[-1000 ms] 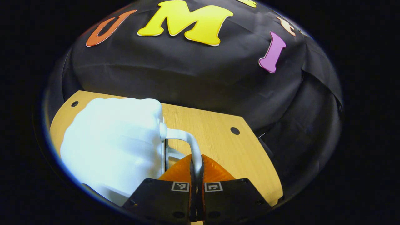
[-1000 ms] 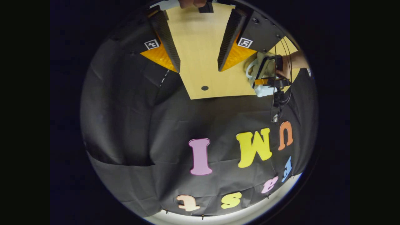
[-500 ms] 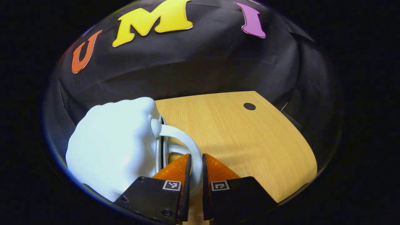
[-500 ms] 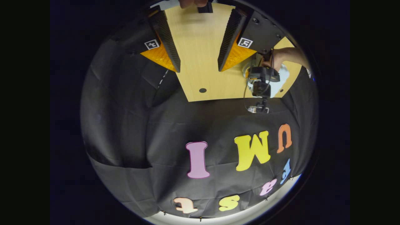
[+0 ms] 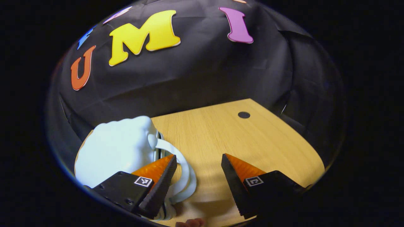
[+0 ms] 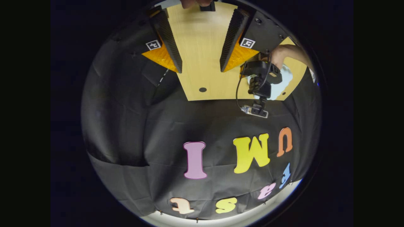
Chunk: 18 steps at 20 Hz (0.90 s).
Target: First open the suitcase, pack the skin care products into it, and then close the suitcase.
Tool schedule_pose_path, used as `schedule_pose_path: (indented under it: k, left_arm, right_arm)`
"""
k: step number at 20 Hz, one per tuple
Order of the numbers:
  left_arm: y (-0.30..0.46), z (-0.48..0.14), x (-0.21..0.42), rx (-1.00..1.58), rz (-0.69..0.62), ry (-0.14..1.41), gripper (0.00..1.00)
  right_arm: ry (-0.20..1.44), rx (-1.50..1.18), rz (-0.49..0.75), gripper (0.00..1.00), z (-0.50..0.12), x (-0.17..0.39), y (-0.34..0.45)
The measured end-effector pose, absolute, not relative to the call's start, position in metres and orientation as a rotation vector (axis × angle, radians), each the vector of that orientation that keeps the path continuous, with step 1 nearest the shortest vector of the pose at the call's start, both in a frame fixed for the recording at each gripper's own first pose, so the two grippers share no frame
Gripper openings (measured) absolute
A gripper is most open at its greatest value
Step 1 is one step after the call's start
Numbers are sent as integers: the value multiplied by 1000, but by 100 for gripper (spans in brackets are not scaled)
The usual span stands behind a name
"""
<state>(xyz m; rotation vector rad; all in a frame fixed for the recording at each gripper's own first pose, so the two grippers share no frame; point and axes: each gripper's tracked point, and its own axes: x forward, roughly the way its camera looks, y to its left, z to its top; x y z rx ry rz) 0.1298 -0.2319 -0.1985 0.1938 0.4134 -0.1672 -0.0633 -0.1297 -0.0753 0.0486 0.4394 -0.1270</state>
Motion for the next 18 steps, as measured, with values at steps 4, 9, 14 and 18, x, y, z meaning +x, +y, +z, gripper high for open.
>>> schedule_pose_path:
  k: [4,9,14,18]
  left_arm:
    - [-204,-86,85,49,-156,214,94]
    - [-129,19,19,30,-38,41,95]
    - [-54,57,-26,17,58,-21,95]
    - [-39,69,-38,47,68,-65,97]
  right_arm:
    - [309,26,-53,70,-33,-32,-87]
    - [143,7,76,73,14,3,-4]
    - [46,3,80,73,33,6,47]
    - [53,19,108,77,29,-4,77]
